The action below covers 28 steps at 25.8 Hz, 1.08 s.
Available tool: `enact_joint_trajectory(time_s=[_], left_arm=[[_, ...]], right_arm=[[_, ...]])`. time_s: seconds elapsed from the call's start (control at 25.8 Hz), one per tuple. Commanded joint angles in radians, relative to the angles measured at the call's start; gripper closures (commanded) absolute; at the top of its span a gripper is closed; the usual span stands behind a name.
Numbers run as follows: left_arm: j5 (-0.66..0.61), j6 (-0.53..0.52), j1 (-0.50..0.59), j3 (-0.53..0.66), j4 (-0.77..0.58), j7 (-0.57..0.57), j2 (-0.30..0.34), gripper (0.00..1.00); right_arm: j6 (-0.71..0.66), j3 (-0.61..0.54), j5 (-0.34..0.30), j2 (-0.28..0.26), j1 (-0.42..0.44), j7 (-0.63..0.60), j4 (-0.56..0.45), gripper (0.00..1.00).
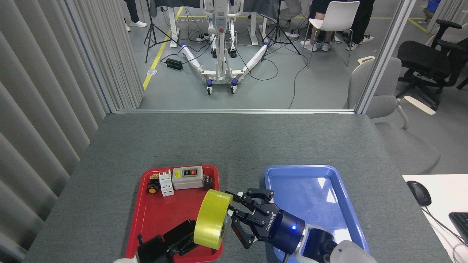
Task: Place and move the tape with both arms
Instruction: 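Grasp the tape roll's edge with the right gripper beside the left gripper, then release the left gripper and carry the tape into the blue tray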
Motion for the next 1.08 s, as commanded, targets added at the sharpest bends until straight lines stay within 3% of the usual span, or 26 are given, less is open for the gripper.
enact_joint_trajectory(time_s=[0.0, 0.39, 0.46, 0.54, 0.66, 0.81, 0.89, 0.93, 1.04], left_arm=[[0.0, -0.003, 0.0, 0.002, 0.0, 0.001, 0.0, 0.0], [-0.011, -0.003, 0.0, 0.032, 0.009, 0.01, 0.005, 0.0], [-0.057, -0.003, 0.0, 0.048, 0.004, 0.07, 0.005, 0.0], [-0.138, -0.008, 0.002, 0.049, -0.014, 0.202, 0.006, 0.0], [-0.353, -0.009, 0.003, 0.069, -0.031, 0.424, 0.009, 0.0], [-0.782, -0.009, 0.012, 0.077, -0.034, 0.784, 0.011, 0.0], [-1.021, 0.004, 0.032, 0.077, -0.04, 0.962, 0.011, 0.0], [-1.127, 0.008, 0.04, 0.077, -0.043, 1.016, 0.011, 0.0], [-1.339, 0.014, 0.054, 0.074, -0.054, 1.035, 0.0, 0.0]], right_arm=[[0.002, -0.001, -0.001, -0.001, 0.002, 0.005, 0.007, 0.73], [-0.003, -0.001, -0.004, -0.015, 0.008, -0.024, 0.007, 0.73], [-0.027, -0.006, -0.004, -0.016, 0.014, -0.038, 0.005, 0.73], [-0.072, -0.012, -0.007, -0.016, 0.017, -0.052, 0.005, 0.73], [-0.11, -0.013, -0.021, -0.042, 0.018, -0.074, 0.002, 0.73], [-0.144, -0.023, -0.061, -0.088, 0.021, -0.115, -0.007, 0.73], [-0.181, -0.089, -0.07, -0.114, 0.046, -0.13, -0.016, 0.73], [-0.201, -0.142, -0.07, -0.116, 0.074, -0.132, -0.024, 0.73], [-0.233, -0.357, -0.07, -0.102, 0.155, -0.124, -0.032, 0.73]])
